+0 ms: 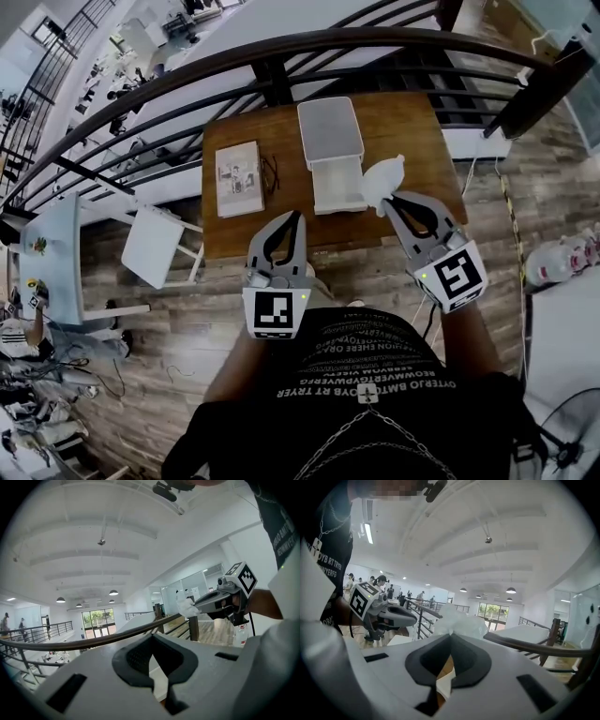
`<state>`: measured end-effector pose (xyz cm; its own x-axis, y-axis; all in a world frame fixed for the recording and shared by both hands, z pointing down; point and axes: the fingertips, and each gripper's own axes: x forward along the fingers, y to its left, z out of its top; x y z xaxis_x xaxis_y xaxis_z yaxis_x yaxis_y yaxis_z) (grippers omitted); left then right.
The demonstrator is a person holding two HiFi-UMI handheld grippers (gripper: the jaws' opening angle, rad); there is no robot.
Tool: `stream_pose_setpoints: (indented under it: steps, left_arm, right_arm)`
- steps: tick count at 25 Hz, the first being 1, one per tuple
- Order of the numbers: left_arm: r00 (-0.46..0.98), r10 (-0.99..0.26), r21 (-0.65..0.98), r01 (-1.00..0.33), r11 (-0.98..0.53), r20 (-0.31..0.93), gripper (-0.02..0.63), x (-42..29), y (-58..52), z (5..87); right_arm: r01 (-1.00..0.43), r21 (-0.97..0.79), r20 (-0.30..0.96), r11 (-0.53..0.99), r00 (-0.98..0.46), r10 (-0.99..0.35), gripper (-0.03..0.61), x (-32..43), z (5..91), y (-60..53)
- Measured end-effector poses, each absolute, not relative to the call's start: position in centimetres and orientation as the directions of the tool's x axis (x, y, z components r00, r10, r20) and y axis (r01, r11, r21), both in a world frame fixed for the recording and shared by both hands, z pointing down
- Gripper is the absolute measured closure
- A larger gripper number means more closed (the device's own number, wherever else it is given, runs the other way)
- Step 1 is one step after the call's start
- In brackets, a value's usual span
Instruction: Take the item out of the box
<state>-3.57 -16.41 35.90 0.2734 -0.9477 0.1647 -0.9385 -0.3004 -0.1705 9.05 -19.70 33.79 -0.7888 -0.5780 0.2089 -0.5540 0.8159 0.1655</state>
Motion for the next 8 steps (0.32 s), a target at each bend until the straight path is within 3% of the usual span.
stream_pose_setpoints:
  steps: [8]
  left_arm:
    - [0.276,-0.945,-0.179,-0.935,-0.306,0.176,0.607,-3.0,-17.8,36.3]
  right_arm:
    - [-0.54,0.163,0.216,0.826,-0.797,-0.564,0.58,9.0,34.7,-21.2]
